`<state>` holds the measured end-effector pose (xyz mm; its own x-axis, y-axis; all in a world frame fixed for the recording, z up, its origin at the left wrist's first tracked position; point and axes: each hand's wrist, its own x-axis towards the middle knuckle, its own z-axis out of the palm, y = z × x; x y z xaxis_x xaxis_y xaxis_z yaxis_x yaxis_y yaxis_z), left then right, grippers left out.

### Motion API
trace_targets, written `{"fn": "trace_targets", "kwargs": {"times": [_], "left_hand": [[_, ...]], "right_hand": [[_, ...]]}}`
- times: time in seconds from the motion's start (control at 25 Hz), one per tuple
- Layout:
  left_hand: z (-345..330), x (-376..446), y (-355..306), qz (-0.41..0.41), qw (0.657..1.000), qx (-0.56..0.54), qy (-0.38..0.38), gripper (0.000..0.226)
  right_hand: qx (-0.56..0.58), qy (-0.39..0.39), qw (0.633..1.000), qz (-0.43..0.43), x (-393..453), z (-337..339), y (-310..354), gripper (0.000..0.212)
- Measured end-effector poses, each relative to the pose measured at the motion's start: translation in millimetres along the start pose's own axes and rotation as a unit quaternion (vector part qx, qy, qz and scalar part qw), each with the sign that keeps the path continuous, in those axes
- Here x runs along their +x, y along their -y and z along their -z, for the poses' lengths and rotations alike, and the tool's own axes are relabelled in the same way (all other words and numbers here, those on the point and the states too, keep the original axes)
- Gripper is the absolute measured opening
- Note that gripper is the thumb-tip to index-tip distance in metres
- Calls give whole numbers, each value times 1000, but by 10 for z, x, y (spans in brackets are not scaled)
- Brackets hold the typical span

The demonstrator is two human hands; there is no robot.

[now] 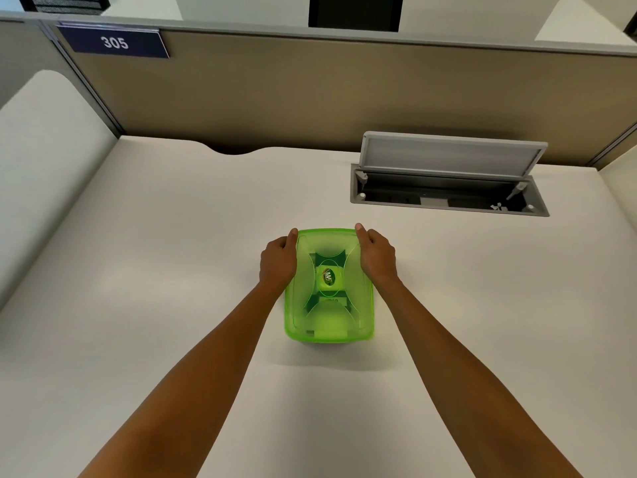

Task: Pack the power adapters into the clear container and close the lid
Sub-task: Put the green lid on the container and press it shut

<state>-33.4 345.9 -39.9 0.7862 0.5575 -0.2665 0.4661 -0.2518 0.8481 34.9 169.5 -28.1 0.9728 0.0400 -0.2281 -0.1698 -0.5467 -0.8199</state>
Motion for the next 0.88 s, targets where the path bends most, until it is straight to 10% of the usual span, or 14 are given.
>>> {"fn": "trace_targets", "kwargs": {"times": [0.32,0.6,0.88], "left_hand": [[17,-274,16,73,994,-31,-82,57],[-69,-957,288,125,952,-270,-75,53],[-19,-1162,485,64,971,-167,-156,53]], "right_hand": [[-14,14,999,-47,-128,230,-183,52],[-5,-70,994,-88,-303,587,-441,51],[-35,-61,993,-98,-343,479,-385,56]]}}
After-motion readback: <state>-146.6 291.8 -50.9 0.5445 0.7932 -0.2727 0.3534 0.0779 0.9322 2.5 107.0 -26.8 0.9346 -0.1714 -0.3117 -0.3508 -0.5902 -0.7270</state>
